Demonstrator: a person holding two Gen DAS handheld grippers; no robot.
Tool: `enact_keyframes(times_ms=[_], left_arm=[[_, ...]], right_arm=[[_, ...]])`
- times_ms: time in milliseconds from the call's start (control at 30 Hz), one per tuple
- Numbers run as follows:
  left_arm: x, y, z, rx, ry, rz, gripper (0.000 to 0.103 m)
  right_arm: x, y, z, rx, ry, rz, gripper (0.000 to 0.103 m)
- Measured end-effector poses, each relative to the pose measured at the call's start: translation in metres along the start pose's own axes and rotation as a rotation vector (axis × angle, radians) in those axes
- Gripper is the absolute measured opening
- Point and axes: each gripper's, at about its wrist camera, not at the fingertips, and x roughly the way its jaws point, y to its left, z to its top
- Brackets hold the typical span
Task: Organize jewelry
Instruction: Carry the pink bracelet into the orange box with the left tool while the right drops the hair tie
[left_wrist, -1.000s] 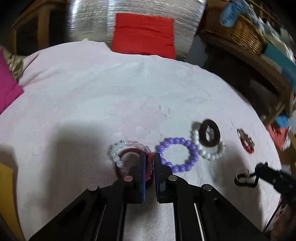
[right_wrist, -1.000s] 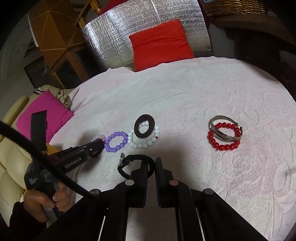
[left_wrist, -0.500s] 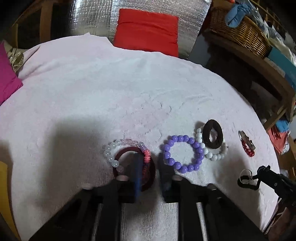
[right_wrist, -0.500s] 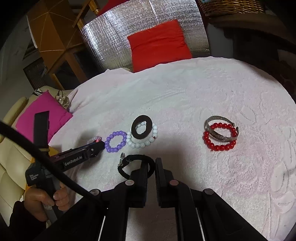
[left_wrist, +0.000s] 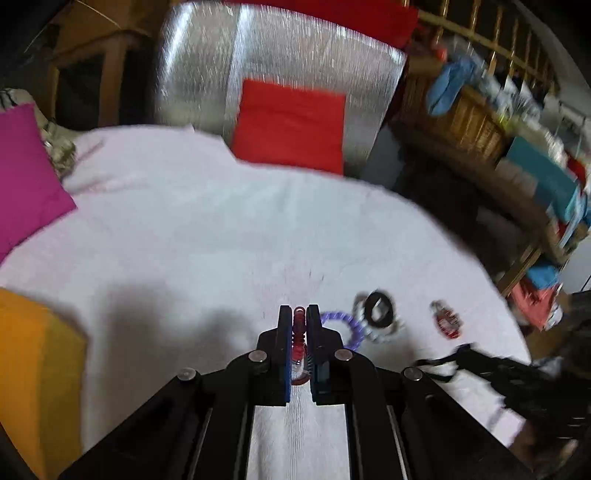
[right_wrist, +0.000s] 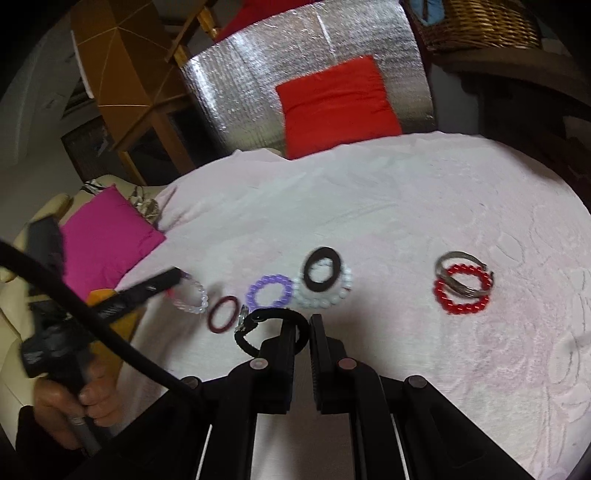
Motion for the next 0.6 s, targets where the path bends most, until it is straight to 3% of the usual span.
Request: enact_keyframes(times_ms=[100, 267, 433, 533, 600], left_arm=[[-0.044, 0.008, -0.002, 0.009, -0.089, 0.012, 0.007], [-0.053, 0.036, -0.007, -0.040, -0.065, 0.079, 0.008], [-0.098, 0.072, -0.009, -0.139, -0.139, 0.128, 0.007], [-0.135, 0.096, -0.021, -0.213, -0.182, 0.198, 0.007], [-0.156, 0.116, -0.032, -0.258, -0.196, 0.283, 0.007]], right_arm=[[0.001, 0.015, -0.001, -0.005, -0.003, 0.015, 0.008], [0.008, 0.033, -0.007, 0.021, -0.005, 0.024, 0.008], [0.005, 0.072, -0.004, -0.038, -0.026, 0.084, 0.008], [0.015, 0.109, 0.000, -0.073, -0.005, 0.166, 0.008], [0.028, 0.142, 0.002, -0.113, 0.021, 0.210, 0.008]])
